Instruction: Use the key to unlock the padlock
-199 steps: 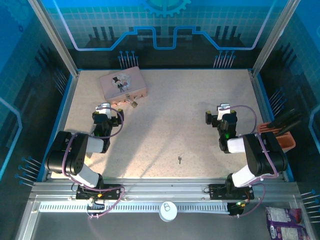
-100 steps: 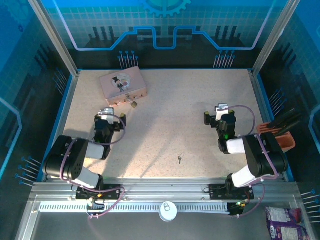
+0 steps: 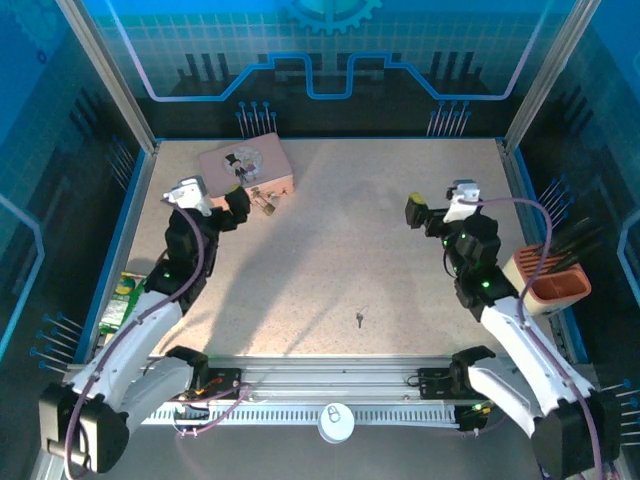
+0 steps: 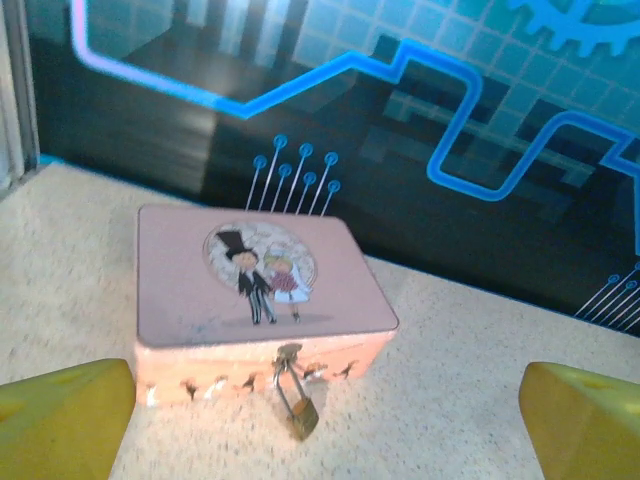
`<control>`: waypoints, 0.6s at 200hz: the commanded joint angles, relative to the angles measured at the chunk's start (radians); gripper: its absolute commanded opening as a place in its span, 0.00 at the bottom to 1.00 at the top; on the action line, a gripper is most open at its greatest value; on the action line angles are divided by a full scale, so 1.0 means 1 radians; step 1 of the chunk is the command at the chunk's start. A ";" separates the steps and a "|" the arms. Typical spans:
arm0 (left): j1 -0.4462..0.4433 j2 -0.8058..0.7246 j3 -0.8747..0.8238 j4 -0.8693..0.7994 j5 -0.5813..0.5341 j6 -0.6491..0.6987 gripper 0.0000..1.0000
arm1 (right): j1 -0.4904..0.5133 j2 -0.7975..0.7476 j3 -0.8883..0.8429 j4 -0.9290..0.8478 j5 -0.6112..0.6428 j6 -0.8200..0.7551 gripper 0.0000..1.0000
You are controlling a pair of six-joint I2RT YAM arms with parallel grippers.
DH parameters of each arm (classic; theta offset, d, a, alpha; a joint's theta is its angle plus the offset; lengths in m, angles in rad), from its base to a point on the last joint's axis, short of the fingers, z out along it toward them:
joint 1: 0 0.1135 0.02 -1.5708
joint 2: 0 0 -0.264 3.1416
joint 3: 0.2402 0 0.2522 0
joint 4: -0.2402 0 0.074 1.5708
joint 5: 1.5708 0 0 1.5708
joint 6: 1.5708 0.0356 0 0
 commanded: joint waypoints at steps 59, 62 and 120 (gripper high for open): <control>0.010 -0.257 -0.152 -0.447 0.278 -0.214 0.99 | 0.044 0.012 0.135 -0.752 -0.209 0.198 0.98; 0.005 -0.259 -0.159 -0.449 0.298 -0.217 0.99 | 0.071 0.014 0.135 -0.764 -0.189 0.203 0.98; -0.177 -0.282 -0.277 -0.498 0.338 -0.259 0.99 | 0.463 0.144 0.173 -0.935 -0.039 0.345 0.90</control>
